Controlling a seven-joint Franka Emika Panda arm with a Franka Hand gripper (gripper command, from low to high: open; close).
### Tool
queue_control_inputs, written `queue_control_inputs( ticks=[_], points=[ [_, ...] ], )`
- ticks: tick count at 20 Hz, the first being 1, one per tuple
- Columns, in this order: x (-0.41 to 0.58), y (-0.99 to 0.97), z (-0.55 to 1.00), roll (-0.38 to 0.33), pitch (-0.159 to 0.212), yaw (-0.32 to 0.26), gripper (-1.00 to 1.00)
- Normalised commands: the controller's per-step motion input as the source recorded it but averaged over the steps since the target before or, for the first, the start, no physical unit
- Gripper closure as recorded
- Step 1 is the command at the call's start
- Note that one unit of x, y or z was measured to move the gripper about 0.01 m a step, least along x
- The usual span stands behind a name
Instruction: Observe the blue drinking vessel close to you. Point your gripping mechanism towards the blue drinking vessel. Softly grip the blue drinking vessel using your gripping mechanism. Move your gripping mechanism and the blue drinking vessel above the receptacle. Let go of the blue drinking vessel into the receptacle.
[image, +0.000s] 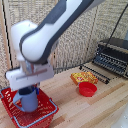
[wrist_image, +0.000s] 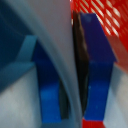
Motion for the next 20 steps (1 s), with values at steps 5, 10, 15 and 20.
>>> queue_control_inputs(
  ticks=[5, 10, 15, 20],
  points=[
    [0.153, 0.01, -0.41, -0.087, -0.12, 0.016, 1.0],
    [0.039, 0.06, -0.04, -0.001, -0.049, 0.0, -1.0],
    [0.117, 0.01, 0.21, 0.003, 0.008, -0.02, -1.0],
    [0.163, 0.0, 0.74, 0.002, 0.009, -0.1, -1.0]
  ],
)
